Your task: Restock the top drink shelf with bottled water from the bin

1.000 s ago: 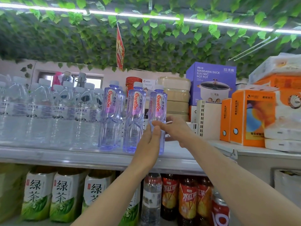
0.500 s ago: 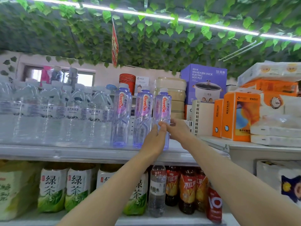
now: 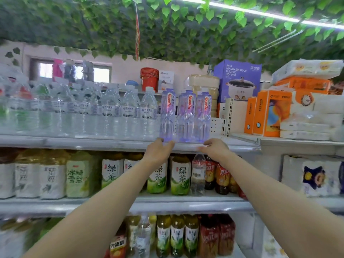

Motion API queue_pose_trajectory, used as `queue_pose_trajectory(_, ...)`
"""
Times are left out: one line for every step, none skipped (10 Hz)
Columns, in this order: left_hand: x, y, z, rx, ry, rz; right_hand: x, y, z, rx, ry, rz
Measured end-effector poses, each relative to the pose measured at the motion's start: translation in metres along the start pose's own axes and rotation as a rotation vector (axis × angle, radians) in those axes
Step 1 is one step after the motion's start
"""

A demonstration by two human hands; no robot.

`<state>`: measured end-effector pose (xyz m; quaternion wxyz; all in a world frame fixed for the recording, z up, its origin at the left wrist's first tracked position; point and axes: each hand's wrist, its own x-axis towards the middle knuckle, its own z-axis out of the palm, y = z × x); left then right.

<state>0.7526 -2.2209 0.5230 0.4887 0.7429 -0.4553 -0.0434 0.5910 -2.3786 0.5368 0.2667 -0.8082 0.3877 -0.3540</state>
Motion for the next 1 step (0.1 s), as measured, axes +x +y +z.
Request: queue_pose_trajectory(-0.0279, -0.0256, -0.0227, 0.079, 0.020, 0.013, -0.0420, -0.0104, 0.0143, -0.060, -0.058, -0.013)
